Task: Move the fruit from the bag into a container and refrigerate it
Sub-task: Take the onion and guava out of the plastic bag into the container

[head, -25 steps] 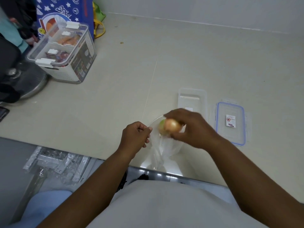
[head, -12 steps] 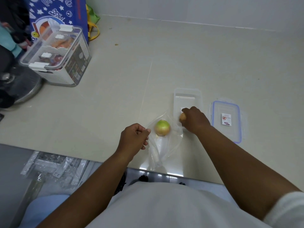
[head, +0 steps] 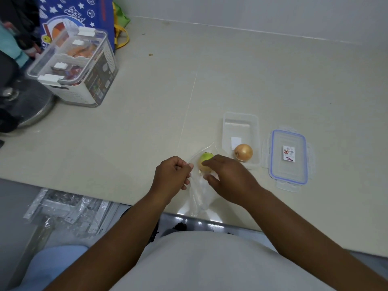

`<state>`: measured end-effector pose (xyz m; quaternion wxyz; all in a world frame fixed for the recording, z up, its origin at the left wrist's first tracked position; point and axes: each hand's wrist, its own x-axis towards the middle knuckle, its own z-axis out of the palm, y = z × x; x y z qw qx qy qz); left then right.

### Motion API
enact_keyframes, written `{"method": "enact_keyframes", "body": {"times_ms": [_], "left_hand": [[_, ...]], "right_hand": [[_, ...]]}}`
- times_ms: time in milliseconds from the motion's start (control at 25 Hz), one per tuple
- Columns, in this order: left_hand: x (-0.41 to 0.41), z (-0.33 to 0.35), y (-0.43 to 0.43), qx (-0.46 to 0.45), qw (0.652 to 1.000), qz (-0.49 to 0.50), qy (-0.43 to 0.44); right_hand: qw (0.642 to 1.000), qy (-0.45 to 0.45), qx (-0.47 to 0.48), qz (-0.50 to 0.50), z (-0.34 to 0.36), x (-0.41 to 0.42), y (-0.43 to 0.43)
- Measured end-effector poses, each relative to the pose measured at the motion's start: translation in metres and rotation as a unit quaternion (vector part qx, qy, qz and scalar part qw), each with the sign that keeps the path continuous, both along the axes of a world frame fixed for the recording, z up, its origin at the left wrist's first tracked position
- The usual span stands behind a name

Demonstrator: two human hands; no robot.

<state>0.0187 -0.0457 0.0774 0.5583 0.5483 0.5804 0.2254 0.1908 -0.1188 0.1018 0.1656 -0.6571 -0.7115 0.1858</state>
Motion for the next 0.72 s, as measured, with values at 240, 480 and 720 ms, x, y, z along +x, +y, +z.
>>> {"method": "enact_keyframes", "body": {"times_ms": [240,480,720], "left_hand": [[0.001,0.001,-0.004,0.009,1.000,-0.012,0.007],[0.000,0.001,-0.004,0.005,1.000,-0.004,0.011],[0.001,0.000,-0.003,0.001,1.000,-0.003,0.011]], "right_hand": [[0.977,-0.187,-0.097,0.004,-0.042,-0.011,0.031],[0.975,-0.187,-0.119,0.013,-0.057,-0.004,0.030],[0.988,-0.121,-0.091,0.016,-0.033,0.001,0.021]]}}
